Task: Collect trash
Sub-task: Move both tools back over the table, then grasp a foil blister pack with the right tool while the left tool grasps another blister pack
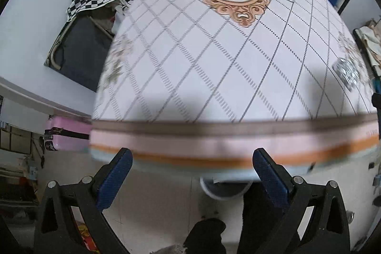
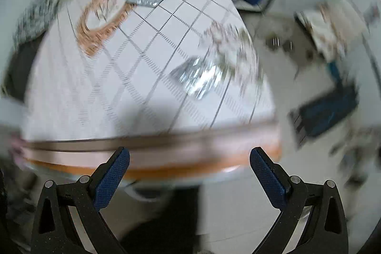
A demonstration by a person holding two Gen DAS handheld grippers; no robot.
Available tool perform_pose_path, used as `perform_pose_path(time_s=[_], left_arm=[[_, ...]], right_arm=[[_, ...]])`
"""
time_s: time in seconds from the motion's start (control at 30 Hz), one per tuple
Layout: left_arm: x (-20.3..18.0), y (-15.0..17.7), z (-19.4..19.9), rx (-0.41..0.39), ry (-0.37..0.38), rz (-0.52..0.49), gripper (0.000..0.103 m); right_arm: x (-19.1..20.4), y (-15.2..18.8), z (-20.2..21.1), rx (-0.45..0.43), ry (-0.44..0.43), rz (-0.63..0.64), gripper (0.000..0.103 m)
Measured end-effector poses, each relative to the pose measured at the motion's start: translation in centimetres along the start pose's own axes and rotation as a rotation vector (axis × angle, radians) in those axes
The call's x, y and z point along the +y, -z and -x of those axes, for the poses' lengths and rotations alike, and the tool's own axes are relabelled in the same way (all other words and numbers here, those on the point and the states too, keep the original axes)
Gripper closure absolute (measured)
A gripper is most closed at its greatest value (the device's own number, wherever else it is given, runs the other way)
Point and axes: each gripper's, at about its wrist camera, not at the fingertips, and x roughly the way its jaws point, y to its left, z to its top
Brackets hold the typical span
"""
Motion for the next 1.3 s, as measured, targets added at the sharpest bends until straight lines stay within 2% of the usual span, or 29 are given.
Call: perform_pose_path(time_s=[0.1, 0.2, 0.33, 0.37, 0.4, 0.43, 0.47, 0.5, 0.6, 0.67, 0.77, 0.83, 0.9, 1.0, 1.07, 1.1, 1.13, 1.2, 1.27, 1.3], left_arm=[[-3.1, -2.8, -2.4, 0.083, 0.004, 0.013, 0.000], [-5.5, -5.1, -4.4, 0.136, -0.009, 0.009, 0.000], [-7.0, -7.7, -5.5, 0.179, -0.017, 0.021, 0.000], [-7.1, -8.4, -5.8, 0.190, -0.018, 0.028, 0.000], [-7.3, -9.3, -5.9, 0.201, -0.016, 0.037, 0.000], [-7.5, -10.5, -6.1, 0.208, -0.011, 0.050, 0.000], [-7.7, -11.3, -6.2, 0.210, -0.005, 0.060, 0.000], [-7.9, -12.8, -6.2, 0.209, 0.006, 0.077, 0.000], [-8.5, -17.8, -6.6, 0.203, 0.040, 0.138, 0.000], [-8.7, -21.6, -7.1, 0.207, 0.080, 0.214, 0.000], [-8.8, -26.9, -8.5, 0.239, 0.162, 0.348, 0.000], [-9.2, -30.5, -10.4, 0.291, 0.231, 0.451, 0.000], [-9.7, -33.0, -12.3, 0.348, 0.288, 0.540, 0.000], [-10.5, -35.5, -14.5, 0.403, 0.324, 0.626, 0.001], [-11.2, -36.6, -15.4, 0.420, 0.298, 0.634, 0.002], [-11.5, -36.9, -15.8, 0.424, 0.283, 0.631, 0.009], [-11.8, -37.1, -16.1, 0.431, 0.255, 0.624, 0.022], [-12.7, -37.3, -16.1, 0.425, 0.190, 0.569, 0.022], [-13.5, -37.5, -15.5, 0.373, 0.184, 0.495, 0.033], [-13.9, -37.4, -15.0, 0.347, 0.187, 0.431, 0.045]], right_arm=[[0.1, -4.7, -4.9, 0.075, 0.024, 0.168, 0.001], [0.4, -7.3, -8.8, 0.137, 0.021, 0.265, 0.001], [0.4, -9.6, -12.6, 0.203, -0.019, 0.307, 0.002], [0.3, -10.0, -13.0, 0.205, -0.048, 0.301, 0.013], [0.1, -10.4, -13.4, 0.216, -0.075, 0.290, 0.015], [0.1, -10.6, -13.4, 0.209, -0.076, 0.283, 0.025], [0.2, -11.1, -13.2, 0.203, -0.071, 0.285, 0.039], [0.2, -11.8, -12.9, 0.195, -0.077, 0.289, 0.039], [-1.5, -14.9, -12.6, 0.199, -0.139, 0.165, 0.040], [-3.2, -17.7, -12.4, 0.177, -0.155, 0.066, 0.040], [-5.7, -23.1, -12.9, 0.144, -0.146, -0.065, 0.040], [-6.8, -26.0, -13.4, 0.127, -0.124, -0.126, 0.040], [-8.1, -28.8, -14.3, 0.112, -0.101, -0.192, 0.040], [-9.6, -31.9, -15.3, 0.096, -0.076, -0.271, 0.041], [-9.9, -33.0, -16.0, 0.092, -0.066, -0.303, 0.041], [-10.3, -33.7, -16.4, 0.094, -0.064, -0.316, 0.041], [-10.8, -34.0, -16.8, 0.100, -0.067, -0.330, 0.041], [-10.9, -34.1, -17.4, 0.113, -0.071, -0.345, 0.041], [-11.7, -33.8, -18.4, 0.124, -0.075, -0.345, 0.041], [-11.7, -33.7, -18.6, 0.129, -0.082, -0.340, 0.041]])
